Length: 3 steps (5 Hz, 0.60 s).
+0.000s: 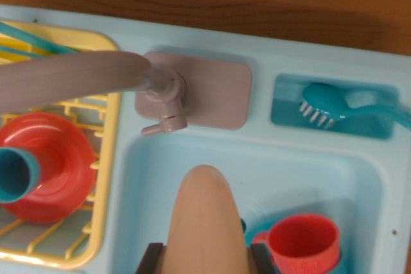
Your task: Pick detergent from the sink
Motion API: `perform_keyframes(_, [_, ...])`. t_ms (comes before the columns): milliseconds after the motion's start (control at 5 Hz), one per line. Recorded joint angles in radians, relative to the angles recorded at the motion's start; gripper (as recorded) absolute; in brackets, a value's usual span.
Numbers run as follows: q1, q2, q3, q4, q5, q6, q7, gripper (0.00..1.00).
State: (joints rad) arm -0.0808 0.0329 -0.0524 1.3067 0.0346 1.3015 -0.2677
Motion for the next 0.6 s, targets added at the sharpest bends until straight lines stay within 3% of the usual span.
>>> perform_keyframes(200, [0.0001,-0.011,0.000,0.030,-0.0015,0.041,0.002,1.00])
perform_keyframes(400, [0.0001,-0.011,0.000,0.030,-0.0015,0.041,0.002,1.00])
perform_keyframes(600, [0.0002,-0.022,-0.001,0.057,-0.0028,0.079,0.004,1.00])
